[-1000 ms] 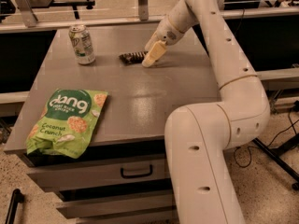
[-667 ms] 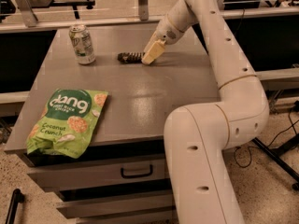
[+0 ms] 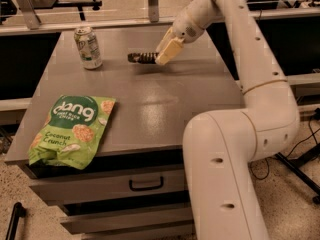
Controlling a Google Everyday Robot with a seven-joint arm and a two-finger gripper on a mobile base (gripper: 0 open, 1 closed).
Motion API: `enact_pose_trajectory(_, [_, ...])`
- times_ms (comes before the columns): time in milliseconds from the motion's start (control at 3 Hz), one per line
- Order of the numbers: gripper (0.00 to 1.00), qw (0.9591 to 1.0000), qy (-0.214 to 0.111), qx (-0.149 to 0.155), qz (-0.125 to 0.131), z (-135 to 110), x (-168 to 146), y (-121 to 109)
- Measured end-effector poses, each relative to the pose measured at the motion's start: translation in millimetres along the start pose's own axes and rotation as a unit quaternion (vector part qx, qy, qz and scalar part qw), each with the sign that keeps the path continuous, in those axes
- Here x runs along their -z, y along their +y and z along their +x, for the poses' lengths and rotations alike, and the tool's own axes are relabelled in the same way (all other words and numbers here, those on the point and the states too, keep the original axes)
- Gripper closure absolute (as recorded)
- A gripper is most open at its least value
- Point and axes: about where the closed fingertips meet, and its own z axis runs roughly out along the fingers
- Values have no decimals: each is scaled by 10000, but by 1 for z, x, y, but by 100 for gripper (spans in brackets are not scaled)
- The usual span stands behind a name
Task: Move rxbar chocolate near green rice chip bag
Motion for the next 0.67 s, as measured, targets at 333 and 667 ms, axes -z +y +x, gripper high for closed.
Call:
enact_pose_trajectory(333, [100, 9984, -409, 392, -23, -29, 48, 23])
enact_pose_trajectory(667, [100, 9973, -319, 654, 52, -51, 74, 36])
